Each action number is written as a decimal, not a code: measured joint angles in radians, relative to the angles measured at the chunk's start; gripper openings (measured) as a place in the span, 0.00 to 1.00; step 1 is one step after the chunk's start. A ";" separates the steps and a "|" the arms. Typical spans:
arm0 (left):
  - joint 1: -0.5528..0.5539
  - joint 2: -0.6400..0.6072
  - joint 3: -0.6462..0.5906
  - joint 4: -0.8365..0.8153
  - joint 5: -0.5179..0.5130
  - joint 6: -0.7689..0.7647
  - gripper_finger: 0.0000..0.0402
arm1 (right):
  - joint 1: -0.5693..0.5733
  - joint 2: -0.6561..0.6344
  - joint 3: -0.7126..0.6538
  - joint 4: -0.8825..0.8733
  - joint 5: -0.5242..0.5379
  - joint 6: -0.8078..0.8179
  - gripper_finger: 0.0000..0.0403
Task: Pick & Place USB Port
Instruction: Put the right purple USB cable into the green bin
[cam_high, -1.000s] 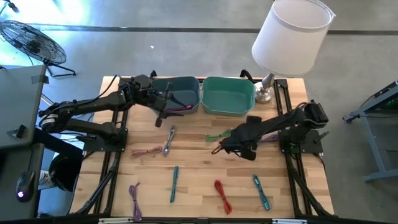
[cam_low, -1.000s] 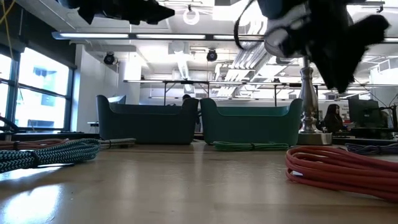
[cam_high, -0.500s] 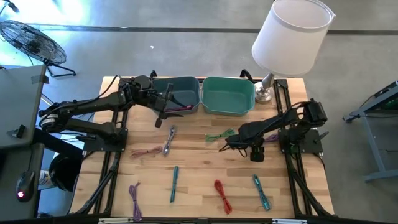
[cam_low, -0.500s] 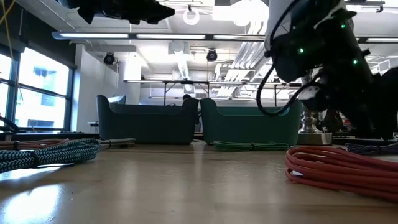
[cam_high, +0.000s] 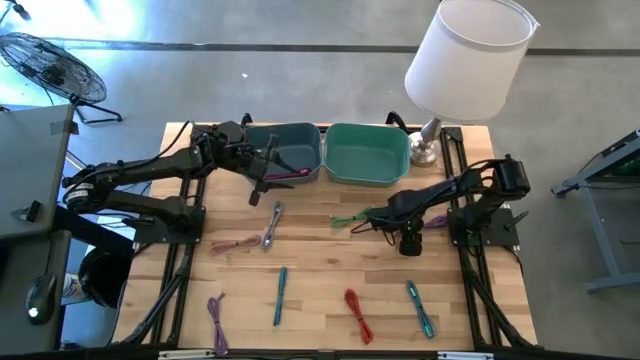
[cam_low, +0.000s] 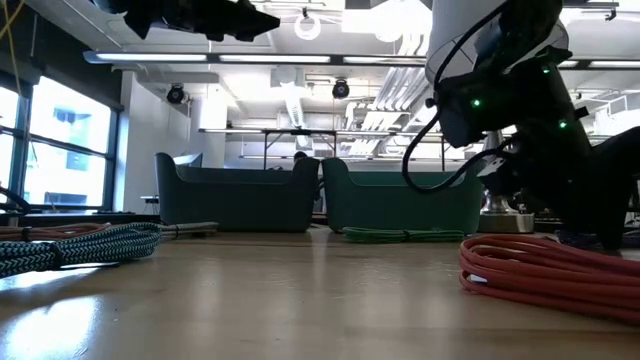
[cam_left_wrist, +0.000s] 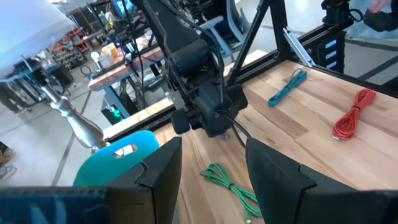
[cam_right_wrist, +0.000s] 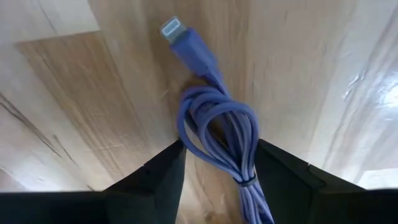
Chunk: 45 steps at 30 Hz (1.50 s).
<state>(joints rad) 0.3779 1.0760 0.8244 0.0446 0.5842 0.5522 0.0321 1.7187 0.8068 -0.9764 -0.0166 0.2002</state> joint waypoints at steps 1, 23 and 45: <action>0.000 0.000 0.000 -0.004 0.000 0.000 0.43 | -0.001 0.000 0.000 0.000 -0.002 0.010 0.43; -0.148 0.095 -0.002 -0.098 -0.002 0.045 0.43 | 0.169 0.016 0.135 -0.165 0.162 0.167 0.03; -0.377 0.187 -0.002 -0.047 0.000 0.049 0.43 | 0.091 0.009 0.826 -0.351 0.745 0.088 0.03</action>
<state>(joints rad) 0.0008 1.2629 0.8227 -0.0025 0.5842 0.6010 0.1234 1.7279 1.6328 -1.3278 0.7283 0.2878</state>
